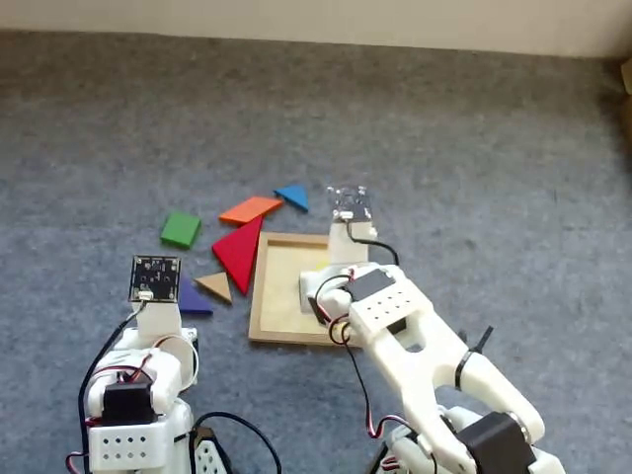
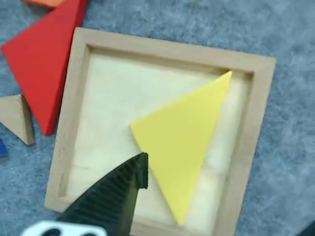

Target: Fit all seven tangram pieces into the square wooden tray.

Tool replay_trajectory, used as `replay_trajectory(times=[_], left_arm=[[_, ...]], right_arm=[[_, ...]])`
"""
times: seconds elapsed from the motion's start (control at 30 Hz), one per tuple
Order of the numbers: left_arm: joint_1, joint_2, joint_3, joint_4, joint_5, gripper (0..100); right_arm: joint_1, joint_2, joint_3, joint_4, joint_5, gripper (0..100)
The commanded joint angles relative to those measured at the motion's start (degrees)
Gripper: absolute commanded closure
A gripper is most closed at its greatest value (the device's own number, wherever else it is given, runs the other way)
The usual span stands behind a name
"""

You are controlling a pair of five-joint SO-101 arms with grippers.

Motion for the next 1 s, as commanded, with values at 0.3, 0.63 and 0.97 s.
replay_trajectory(times=[0.3,0.63,0.97], left_arm=[[-0.84,-0.57,1.1,0.35,-0.26,98],[-0.84,-0.57,1.1,0.35,-0.26,98],[-0.84,-0.57,1.1,0.35,-0.26,98]], right_arm=[[-1.36,-1.71,-0.66,-9.8,11.69,92.0],[-3.65,12.53,-0.84,-12.62,13.54,92.2],[-2.15,9.36,-0.75,-3.82,13.63,92.2]])
